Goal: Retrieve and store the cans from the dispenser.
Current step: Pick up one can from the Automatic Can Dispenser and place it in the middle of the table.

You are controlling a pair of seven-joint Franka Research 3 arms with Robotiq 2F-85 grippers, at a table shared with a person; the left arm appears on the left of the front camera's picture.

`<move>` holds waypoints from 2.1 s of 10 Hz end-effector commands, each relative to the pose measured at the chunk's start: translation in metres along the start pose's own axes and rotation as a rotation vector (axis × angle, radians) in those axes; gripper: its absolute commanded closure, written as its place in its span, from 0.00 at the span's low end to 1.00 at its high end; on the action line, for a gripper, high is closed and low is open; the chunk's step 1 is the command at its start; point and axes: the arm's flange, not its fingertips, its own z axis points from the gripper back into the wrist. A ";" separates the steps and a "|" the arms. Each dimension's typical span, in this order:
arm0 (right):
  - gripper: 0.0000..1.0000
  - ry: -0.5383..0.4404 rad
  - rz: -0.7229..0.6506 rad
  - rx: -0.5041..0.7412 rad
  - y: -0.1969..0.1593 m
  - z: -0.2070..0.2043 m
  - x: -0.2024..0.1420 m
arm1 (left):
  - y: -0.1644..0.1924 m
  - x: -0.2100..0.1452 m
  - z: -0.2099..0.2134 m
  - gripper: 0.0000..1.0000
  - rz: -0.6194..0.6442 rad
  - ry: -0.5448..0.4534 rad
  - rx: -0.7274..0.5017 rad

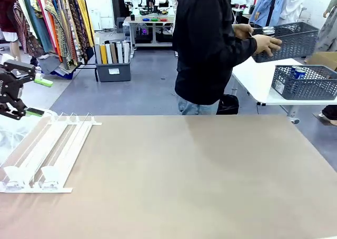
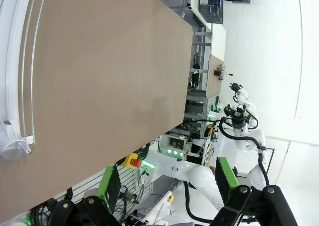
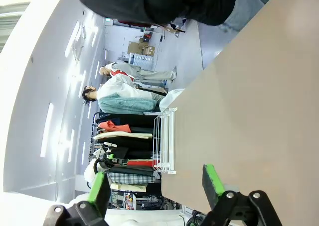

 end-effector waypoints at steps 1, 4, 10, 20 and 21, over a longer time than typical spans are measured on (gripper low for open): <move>0.00 -0.004 0.000 0.008 0.002 0.000 0.001 | 0.000 -0.002 0.002 0.00 0.004 0.002 0.018; 0.00 -0.004 0.000 0.008 0.002 0.000 0.001 | 0.000 -0.002 0.002 0.00 0.004 0.002 0.018; 0.00 -0.004 0.000 0.008 0.002 0.000 0.001 | 0.000 -0.002 0.002 0.00 0.004 0.002 0.018; 0.00 -0.004 0.000 0.008 0.002 0.000 0.001 | 0.000 -0.002 0.002 0.00 0.004 0.002 0.018; 0.00 -0.004 0.000 0.008 0.002 0.000 0.001 | 0.000 -0.002 0.002 0.00 0.004 0.002 0.018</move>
